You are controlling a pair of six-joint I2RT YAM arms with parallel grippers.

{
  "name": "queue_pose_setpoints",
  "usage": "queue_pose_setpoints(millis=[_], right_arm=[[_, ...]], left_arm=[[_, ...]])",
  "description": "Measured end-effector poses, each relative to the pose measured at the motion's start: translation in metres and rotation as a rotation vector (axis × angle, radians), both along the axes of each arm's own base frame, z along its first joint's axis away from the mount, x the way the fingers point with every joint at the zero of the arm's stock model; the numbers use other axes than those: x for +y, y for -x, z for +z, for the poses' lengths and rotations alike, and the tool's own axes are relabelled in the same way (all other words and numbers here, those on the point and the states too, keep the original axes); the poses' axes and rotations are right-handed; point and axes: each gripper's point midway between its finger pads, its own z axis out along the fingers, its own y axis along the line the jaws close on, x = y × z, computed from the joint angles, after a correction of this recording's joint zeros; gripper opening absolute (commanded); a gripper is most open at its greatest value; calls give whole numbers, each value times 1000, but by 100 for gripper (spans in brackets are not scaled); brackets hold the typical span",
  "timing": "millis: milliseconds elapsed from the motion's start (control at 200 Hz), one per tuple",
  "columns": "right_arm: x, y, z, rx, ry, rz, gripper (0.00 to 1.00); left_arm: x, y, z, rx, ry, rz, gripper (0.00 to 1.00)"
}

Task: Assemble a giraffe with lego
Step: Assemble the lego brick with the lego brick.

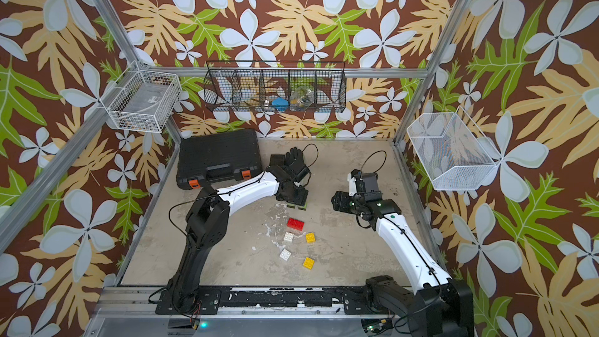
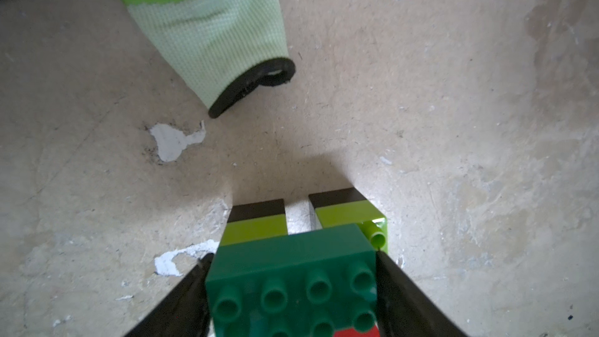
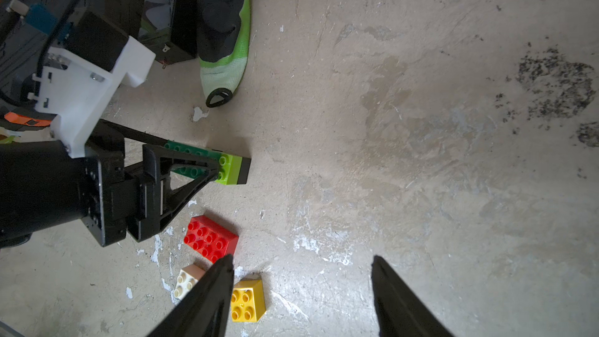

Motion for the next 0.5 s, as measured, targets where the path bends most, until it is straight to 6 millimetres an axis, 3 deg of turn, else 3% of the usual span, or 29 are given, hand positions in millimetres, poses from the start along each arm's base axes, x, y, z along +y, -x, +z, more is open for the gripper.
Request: queue_pose_setpoints(millis=[165,335,500], right_arm=[[0,-2,5,-3,3,1,70],[-1,-2,7,-3,9,-3,69],[-1,-1,4,7,15,3,70]], left_arm=[[7,5,1,14,-14,3,98],[14,12,6,28,-32,3,100],[13,11,32,6,27,8,100]])
